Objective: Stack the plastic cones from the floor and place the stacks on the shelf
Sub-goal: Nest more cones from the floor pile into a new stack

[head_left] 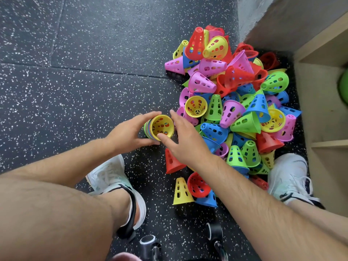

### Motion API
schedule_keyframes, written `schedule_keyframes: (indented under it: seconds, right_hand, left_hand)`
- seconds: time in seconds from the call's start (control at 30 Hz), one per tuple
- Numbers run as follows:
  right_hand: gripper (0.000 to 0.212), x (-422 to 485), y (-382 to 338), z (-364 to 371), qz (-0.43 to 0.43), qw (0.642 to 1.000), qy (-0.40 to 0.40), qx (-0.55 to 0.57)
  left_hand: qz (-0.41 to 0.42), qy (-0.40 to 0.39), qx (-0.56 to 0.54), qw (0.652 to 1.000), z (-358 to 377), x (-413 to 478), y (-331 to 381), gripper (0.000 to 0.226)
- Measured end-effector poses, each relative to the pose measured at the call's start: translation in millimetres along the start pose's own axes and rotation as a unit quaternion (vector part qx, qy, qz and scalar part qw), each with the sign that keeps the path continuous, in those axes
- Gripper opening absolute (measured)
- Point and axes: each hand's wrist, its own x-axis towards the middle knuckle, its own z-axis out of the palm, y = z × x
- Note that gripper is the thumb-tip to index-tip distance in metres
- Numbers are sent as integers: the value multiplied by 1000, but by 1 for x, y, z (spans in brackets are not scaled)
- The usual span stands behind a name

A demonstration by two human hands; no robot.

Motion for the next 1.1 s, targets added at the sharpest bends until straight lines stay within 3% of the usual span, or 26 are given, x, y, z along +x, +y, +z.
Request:
schedule_keyframes:
  seconds: [0.1, 0.23, 0.43, 0.57, 0.73, 0.9, 1.0, 1.1]
  right_hand:
    - [32, -25, 11, 2, -18, 995, 101, 18]
    - [10, -56, 34, 10, -99, 994, 48, -5]
    - [18, -79, 50, 26, -128, 988, -51, -65]
    - [29, -74, 49, 26, -114, 985, -58, -115]
    - [40, -59, 41, 13, -56, 994, -22, -88]
    - [75, -44, 32, -10, -18, 997, 70, -40]
    - [65, -36, 31, -19, -39, 985, 170, 5]
    - [57, -33, 19, -27, -59, 972, 222, 40]
  left_hand:
    - [13, -8, 19, 1000, 0, -1, 1, 92]
    - [24, -28, 34, 999, 1, -8, 0, 95]
    - [26, -35, 9, 999, 10, -23, 1, 91]
    - [13, -23, -3, 1000, 12, -23, 3, 90]
    - [-7, -9, -37, 999, 12, -24, -2, 90]
    - [-20, -1, -63, 998, 14, -28, -4, 90]
    - [-27, -5, -67, 997, 15, -27, -5, 91]
    - [-27, -8, -71, 997, 14, -26, -5, 92]
